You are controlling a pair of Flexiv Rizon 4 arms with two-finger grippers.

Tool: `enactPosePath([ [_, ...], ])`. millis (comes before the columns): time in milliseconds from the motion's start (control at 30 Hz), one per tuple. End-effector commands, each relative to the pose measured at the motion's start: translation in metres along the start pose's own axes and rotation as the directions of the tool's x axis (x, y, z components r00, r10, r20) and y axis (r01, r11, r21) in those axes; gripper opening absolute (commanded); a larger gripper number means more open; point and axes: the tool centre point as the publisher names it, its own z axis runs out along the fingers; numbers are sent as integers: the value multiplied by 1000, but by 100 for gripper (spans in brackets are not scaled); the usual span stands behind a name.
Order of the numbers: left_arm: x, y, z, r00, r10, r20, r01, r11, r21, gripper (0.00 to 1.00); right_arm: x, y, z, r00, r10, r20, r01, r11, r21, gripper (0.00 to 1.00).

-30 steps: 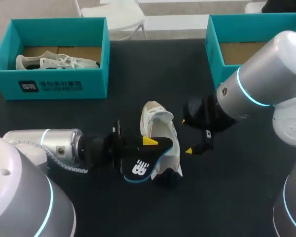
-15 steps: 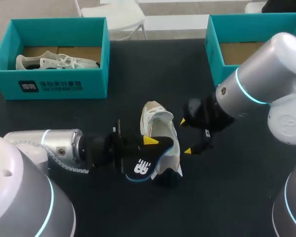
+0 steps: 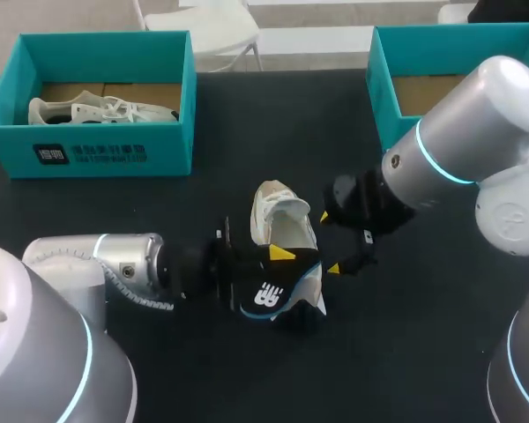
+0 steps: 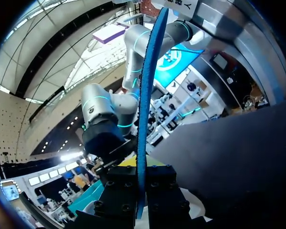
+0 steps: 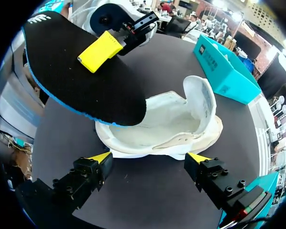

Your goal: Take the shoe out of the shoebox, open the shoe tongue, remove and reinsert the insole, then place the shoe into the shoebox

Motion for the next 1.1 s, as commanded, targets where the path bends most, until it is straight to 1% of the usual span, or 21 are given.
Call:
enactPosePath([
  [33,6,10,7,1000,-4,2,4,1000,13,0,1,0,1,1000,1,2,-1,1000,0,100],
  [333,12,19,10,1000,-27,2,27,1000,9,0,1,0,1,1000,1,2,-1,1000,0,100],
  [667,18,41,7,999,-40,9,40,998,-40,0,1,0,1,1000,1,2,-1,1000,0,100],
  [1100,12,67,4,1000,-9,-7,9,997,-81,0,1,0,1,1000,1,2,-1,1000,0,100],
])
